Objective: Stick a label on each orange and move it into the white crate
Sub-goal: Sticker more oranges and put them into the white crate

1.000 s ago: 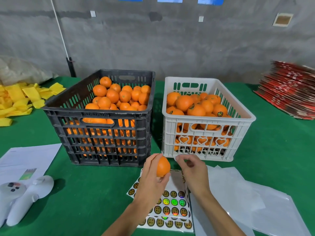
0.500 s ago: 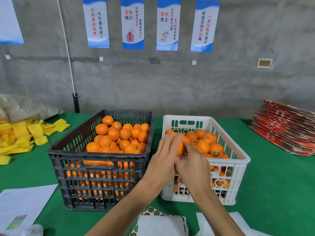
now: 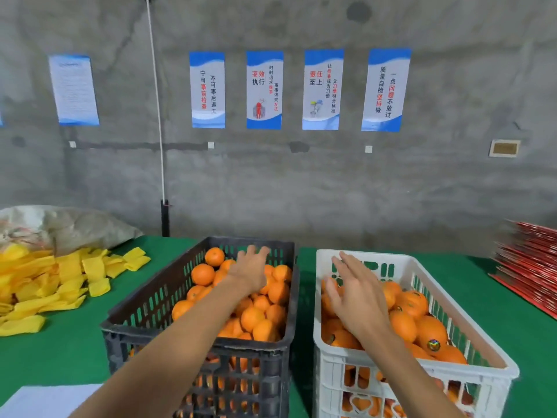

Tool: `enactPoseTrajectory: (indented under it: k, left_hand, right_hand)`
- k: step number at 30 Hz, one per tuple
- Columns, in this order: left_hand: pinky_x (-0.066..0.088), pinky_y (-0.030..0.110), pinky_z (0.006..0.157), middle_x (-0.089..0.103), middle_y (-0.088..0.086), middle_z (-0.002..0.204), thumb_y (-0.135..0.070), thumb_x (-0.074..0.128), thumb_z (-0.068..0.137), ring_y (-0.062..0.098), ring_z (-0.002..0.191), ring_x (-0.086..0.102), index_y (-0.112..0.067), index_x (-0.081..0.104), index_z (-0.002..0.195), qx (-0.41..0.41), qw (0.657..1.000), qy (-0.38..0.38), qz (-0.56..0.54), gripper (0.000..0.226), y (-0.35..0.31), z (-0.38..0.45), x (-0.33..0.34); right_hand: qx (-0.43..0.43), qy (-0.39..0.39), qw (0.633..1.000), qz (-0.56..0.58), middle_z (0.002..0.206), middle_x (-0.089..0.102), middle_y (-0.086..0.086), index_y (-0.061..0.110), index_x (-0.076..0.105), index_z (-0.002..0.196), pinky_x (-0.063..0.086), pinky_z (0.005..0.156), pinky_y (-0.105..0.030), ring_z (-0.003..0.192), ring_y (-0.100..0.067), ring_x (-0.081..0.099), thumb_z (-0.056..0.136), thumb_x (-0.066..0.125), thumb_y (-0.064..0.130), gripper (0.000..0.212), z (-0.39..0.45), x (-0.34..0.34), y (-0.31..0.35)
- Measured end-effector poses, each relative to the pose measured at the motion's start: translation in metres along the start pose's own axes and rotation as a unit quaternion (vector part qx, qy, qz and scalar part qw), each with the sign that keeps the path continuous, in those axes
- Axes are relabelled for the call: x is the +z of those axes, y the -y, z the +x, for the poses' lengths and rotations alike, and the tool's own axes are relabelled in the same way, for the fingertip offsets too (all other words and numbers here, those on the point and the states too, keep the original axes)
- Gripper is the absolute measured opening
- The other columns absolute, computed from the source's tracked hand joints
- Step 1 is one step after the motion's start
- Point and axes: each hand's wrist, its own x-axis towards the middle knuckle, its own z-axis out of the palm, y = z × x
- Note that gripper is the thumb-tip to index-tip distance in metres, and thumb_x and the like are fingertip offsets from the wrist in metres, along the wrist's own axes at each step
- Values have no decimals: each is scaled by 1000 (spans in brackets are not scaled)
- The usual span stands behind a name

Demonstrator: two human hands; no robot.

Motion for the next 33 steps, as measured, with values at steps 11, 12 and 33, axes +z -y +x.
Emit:
enactPoseTrajectory:
  k: [11,12,33]
  left_hand:
    - [40,55,114,36,11,163,-45,73,95,40,151,31,-30,24,163,-97,963,212,135,85,61,94,69]
    - [38,55,116,38,10,161,-44,72,95,40,153,27,-28,28,160,-99,960,212,152,80,60,99,75]
    - [51,23,97,47,3,137,-19,86,81,13,122,55,-14,56,146,295,883,-263,-253,72,-74,-159,21]
  right_hand:
    - [2,59,998,-6,166,30,6,27,34,159,10,126,-29,155,-12,20,106,33,52,59,1,58,-14]
    - [5,55,998,0,166,30,7,27,34,159,9,126,-29,155,-12,19,106,33,52,58,2,59,-14]
    - [25,-59,929,364,156,44,10,23,41,155,37,117,-26,144,-3,39,101,56,48,61,-92,-21,52]
